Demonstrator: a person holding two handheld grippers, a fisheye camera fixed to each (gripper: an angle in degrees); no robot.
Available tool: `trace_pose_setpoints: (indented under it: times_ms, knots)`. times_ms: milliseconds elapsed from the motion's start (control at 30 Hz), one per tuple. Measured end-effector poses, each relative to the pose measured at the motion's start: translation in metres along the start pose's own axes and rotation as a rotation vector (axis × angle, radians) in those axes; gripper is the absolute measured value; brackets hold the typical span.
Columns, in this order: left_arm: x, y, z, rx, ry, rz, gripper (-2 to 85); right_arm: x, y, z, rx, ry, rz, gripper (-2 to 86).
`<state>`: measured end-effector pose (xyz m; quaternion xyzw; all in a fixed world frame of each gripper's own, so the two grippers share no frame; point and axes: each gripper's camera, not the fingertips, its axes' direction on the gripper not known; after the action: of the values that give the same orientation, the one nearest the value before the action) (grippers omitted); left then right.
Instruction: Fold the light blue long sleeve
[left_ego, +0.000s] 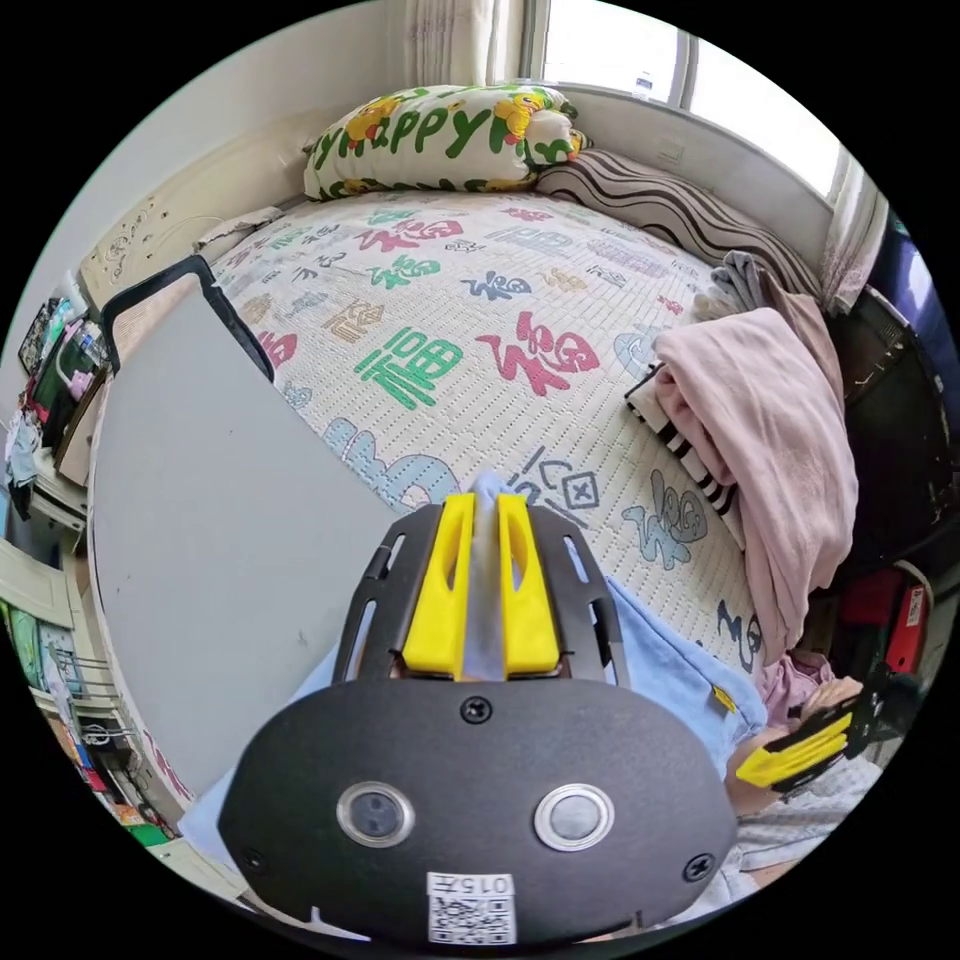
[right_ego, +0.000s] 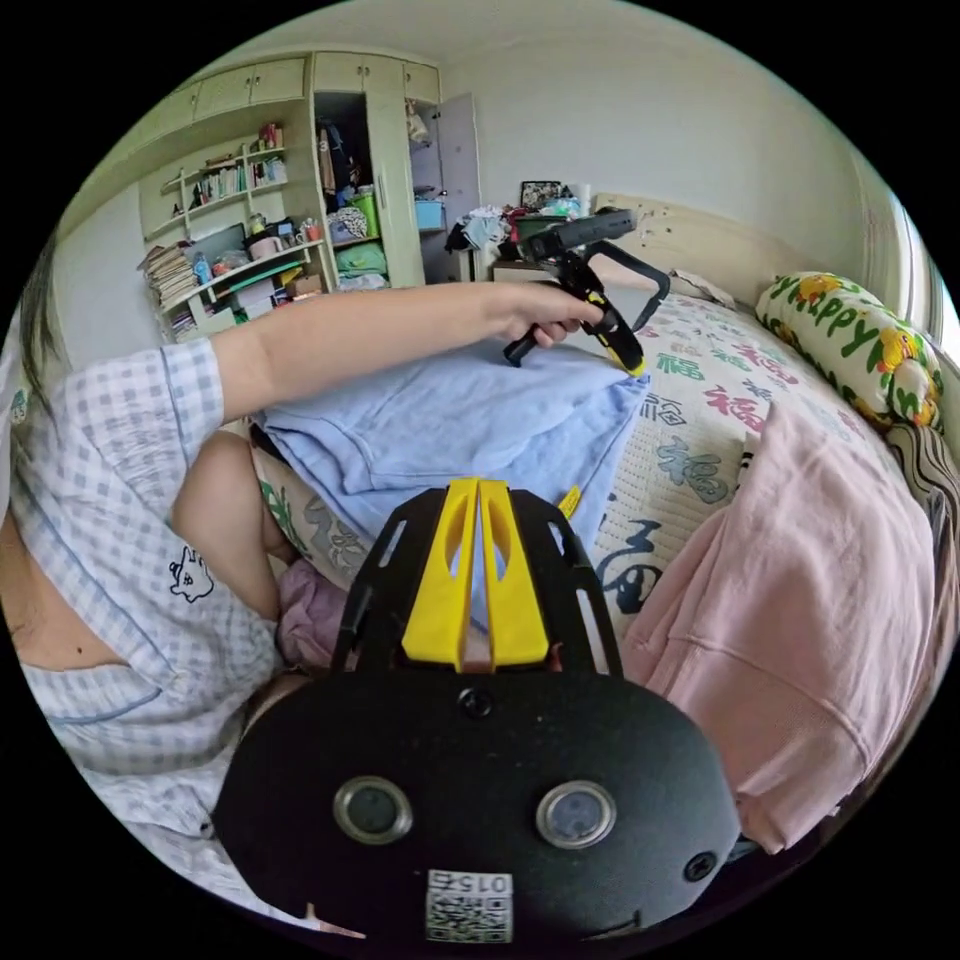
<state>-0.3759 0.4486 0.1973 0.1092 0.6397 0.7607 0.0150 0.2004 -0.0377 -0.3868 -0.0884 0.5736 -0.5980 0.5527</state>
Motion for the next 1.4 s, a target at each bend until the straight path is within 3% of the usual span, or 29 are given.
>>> trace_pose_setpoints:
  times_ms: [133,267,433,633,800,933,1000,1200,1400]
  knots:
    - [-0.018,0.006,-0.017,0.079,0.054,0.032,7.5,0.029,0.039,-0.017,0.096,-0.014,0.195,4.2]
    - [-0.034,-0.002,0.002,0.005,0.086,0.015,11.0,0.033,0.094,-0.014,0.148,0.022,0.393,8.9]
    - [-0.039,-0.009,0.042,-0.102,0.006,0.03,9.7,0.025,0.101,-0.008,0.143,-0.013,0.393,8.8]
    - [-0.055,0.001,0.058,-0.123,0.094,0.064,2.8,0.02,0.105,-0.001,0.172,-0.049,0.371,4.3]
    - [-0.076,0.019,0.031,0.029,0.165,0.033,1.9,0.019,0.11,-0.024,0.236,-0.007,0.381,3.0]
    - [-0.103,0.04,-0.029,0.277,0.375,-0.021,1.6,-0.005,0.096,-0.069,0.289,0.245,0.331,2.4]
    - [-0.112,0.054,-0.058,0.347,0.429,0.0,1.6,-0.022,0.085,-0.092,0.343,0.269,0.284,1.9]
    - [-0.179,0.158,-0.137,0.525,0.515,0.025,1.4,-0.12,0.018,-0.103,0.447,0.007,-0.061,0.5]
    - [-0.303,0.33,-0.168,0.694,0.595,-0.13,1.1,-0.231,-0.073,-0.012,0.292,-0.403,-0.385,0.0]
